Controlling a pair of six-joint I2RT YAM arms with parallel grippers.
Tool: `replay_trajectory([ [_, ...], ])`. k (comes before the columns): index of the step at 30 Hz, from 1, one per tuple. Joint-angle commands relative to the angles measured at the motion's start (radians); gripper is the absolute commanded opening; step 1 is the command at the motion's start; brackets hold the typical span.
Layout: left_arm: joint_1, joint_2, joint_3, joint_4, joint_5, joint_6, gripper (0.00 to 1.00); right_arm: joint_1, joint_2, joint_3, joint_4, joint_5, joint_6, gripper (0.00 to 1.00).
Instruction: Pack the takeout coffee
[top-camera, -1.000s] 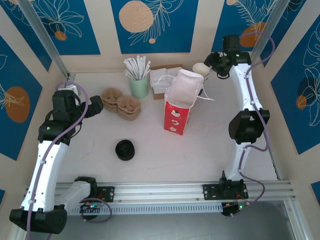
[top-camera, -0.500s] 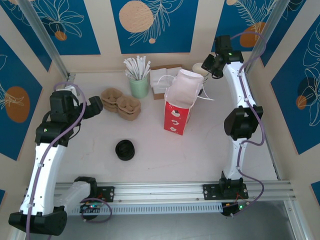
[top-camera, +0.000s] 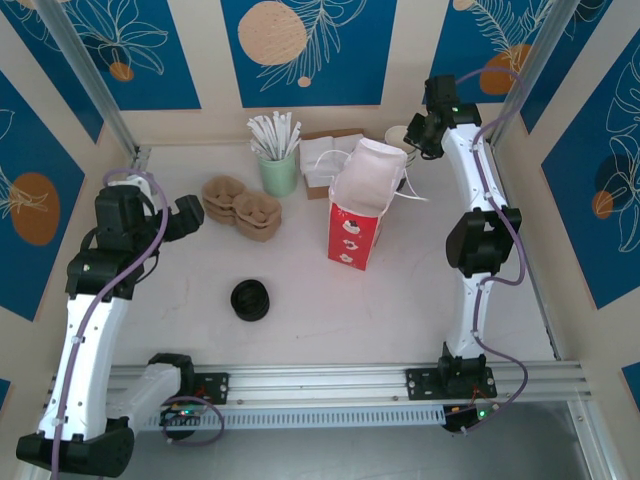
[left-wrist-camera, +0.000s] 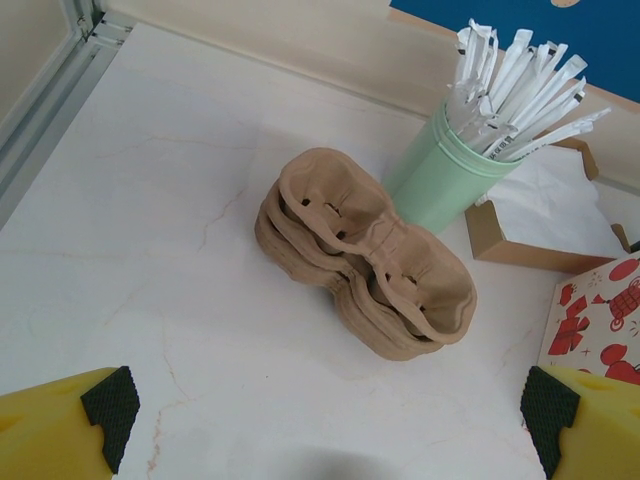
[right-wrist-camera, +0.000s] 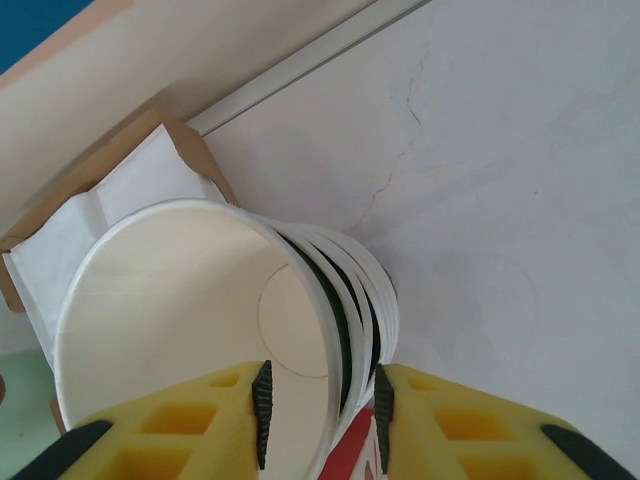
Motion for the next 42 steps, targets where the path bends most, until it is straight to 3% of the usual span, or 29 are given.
replay_trajectory([
  [1,-0.002,-0.017,0.02,-0.018,-0.001,-0.011,0.99,0.004,0.012,0.03,-0.011,0.008,-0.006,0.35],
  [10,-0.001,-0.027,0.018,-0.011,-0.002,-0.017,0.99,0.004,0.014,0.028,0.001,0.007,-0.008,0.25],
  [42,-0.002,-0.074,-0.006,-0.021,-0.05,0.0,0.99,0.008,0.039,0.026,0.031,0.027,-0.007,0.21],
])
